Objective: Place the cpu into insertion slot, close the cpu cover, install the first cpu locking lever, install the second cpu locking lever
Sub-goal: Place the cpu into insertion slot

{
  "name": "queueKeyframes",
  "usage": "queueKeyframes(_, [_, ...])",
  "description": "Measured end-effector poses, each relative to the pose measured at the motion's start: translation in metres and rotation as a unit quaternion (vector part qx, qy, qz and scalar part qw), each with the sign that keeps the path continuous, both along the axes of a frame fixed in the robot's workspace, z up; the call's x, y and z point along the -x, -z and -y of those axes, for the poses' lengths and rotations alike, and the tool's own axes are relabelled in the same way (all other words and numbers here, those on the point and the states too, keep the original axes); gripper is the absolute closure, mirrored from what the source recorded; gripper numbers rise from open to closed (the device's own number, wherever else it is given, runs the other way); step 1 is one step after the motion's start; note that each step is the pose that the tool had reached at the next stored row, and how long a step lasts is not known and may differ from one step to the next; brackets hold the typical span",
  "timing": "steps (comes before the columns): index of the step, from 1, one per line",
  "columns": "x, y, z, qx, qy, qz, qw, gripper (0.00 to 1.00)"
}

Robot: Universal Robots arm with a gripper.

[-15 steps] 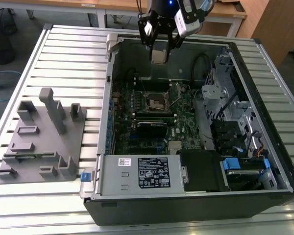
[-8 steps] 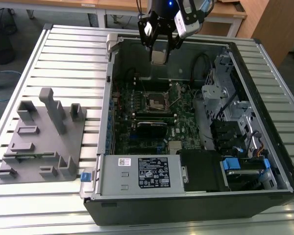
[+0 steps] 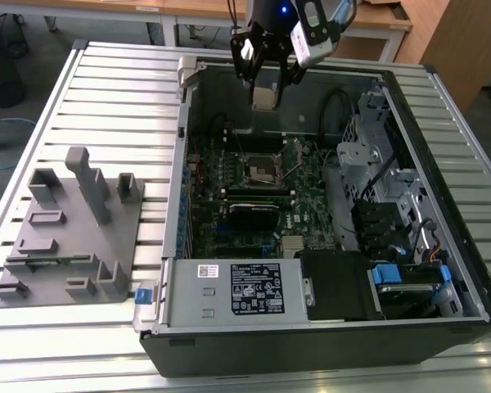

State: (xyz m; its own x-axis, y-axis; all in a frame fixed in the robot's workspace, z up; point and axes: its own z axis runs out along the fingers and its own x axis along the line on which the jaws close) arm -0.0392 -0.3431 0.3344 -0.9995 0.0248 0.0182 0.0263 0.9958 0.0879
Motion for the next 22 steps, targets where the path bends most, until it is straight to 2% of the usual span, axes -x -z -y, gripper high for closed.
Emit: queueKeyframes(22, [0.0000, 0.0075, 0.0000, 0.0000, 0.000, 0.0000, 1.0000, 0.46])
